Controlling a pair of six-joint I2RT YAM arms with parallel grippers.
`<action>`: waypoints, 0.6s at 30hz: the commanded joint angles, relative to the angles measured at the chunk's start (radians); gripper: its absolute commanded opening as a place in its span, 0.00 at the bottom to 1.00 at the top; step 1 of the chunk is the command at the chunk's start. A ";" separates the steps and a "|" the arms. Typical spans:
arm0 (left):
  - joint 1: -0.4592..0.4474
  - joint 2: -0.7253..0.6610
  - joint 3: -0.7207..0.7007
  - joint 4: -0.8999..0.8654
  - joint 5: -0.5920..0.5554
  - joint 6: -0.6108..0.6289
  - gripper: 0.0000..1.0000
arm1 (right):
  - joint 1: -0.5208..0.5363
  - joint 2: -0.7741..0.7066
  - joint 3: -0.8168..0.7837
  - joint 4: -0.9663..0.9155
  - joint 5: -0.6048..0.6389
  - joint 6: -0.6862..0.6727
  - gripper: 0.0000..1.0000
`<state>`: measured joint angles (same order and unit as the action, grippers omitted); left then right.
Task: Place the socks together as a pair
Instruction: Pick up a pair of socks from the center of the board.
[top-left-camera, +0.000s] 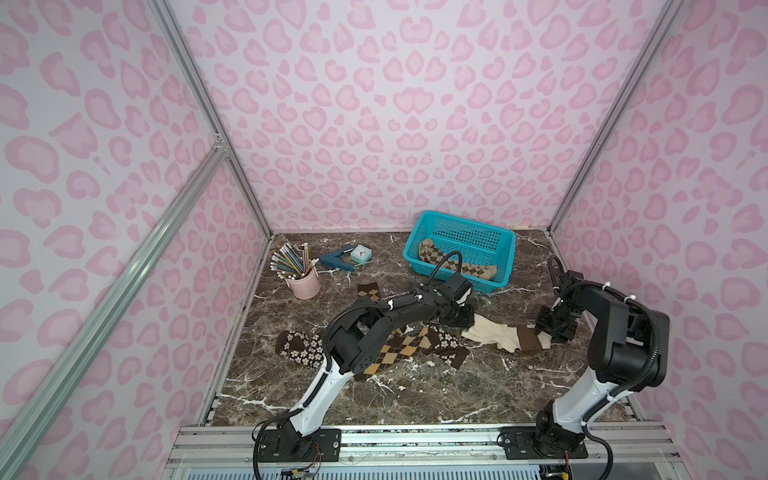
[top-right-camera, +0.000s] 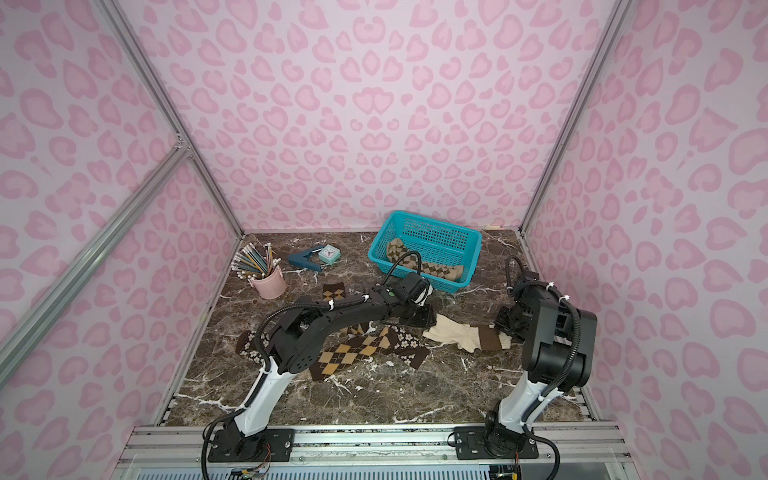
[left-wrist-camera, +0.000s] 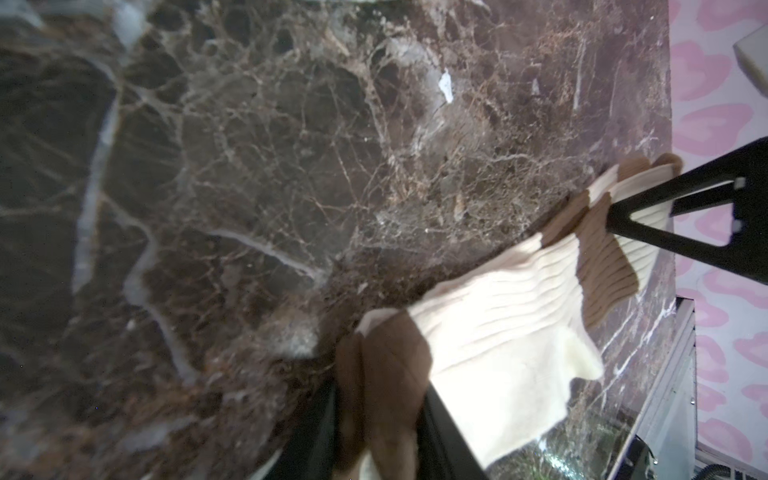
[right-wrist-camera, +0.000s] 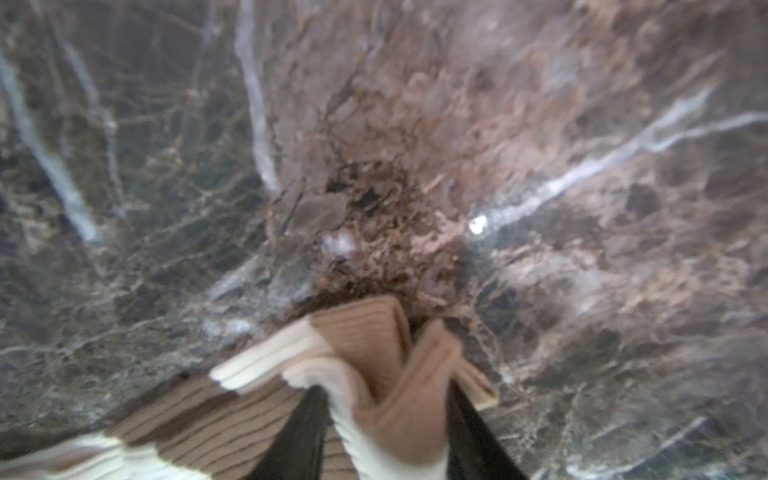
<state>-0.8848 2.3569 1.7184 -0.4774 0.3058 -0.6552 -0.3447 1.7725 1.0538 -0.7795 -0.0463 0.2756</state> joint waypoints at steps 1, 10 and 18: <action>-0.003 0.001 0.009 -0.032 0.007 0.016 0.14 | 0.010 0.018 -0.045 0.085 -0.068 0.024 0.17; 0.006 -0.134 0.049 -0.015 0.003 0.014 0.04 | 0.009 -0.195 -0.062 0.024 -0.161 0.043 0.00; 0.061 -0.267 0.089 -0.029 -0.004 0.012 0.04 | 0.009 -0.354 0.114 -0.143 -0.292 0.044 0.00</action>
<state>-0.8421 2.1265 1.7805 -0.5335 0.3134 -0.6533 -0.3367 1.4502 1.1053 -0.8406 -0.2584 0.3172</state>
